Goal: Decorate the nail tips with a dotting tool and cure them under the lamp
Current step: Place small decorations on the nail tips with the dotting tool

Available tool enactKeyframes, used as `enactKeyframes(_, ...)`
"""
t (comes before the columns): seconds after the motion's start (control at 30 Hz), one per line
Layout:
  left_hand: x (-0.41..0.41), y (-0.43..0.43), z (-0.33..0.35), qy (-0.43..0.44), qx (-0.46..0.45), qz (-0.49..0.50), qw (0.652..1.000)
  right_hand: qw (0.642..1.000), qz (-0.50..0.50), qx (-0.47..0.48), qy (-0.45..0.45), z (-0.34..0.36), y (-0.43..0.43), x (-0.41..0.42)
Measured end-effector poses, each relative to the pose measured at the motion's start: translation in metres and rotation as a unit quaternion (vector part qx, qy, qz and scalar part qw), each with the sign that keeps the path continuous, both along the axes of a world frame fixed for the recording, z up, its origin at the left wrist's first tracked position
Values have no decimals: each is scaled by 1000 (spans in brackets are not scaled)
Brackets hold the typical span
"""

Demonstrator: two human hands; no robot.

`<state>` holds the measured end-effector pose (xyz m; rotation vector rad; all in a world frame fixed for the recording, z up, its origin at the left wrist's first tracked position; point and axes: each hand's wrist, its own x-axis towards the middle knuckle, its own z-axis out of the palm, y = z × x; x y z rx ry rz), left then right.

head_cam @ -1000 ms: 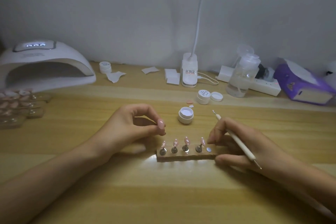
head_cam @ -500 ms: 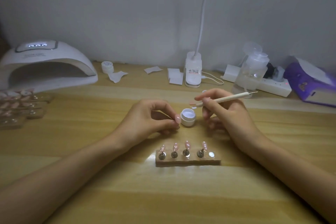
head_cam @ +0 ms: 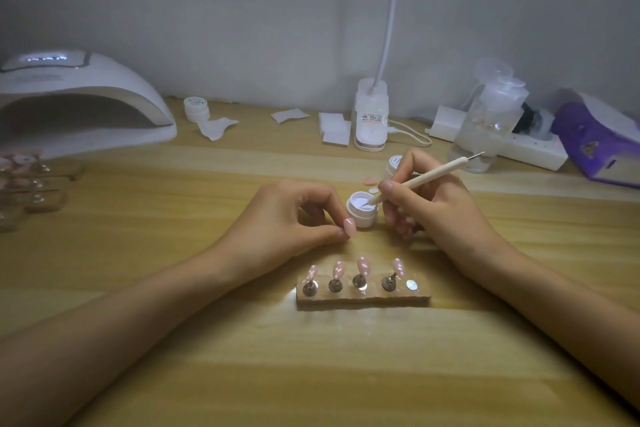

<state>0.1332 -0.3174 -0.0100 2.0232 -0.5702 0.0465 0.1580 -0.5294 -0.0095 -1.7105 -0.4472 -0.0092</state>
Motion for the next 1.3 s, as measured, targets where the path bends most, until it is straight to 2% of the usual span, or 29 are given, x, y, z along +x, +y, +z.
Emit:
enactKeyframes(0.23,-1,0,0,0,6,-4,1000,999,-9,46,15,3,1,-1)
enactKeyframes(0.67,1,0,-2,21,-5,3,1000,991,-3,137,-11,6,0,-2)
enactKeyframes(1.03,0,0,0,12,12,10,1000,988,-25,152,6,6,-2,-2)
enactKeyframes(1.3,-1,0,1,13,12,-3,1000,987,6,156,32,7,0,-11)
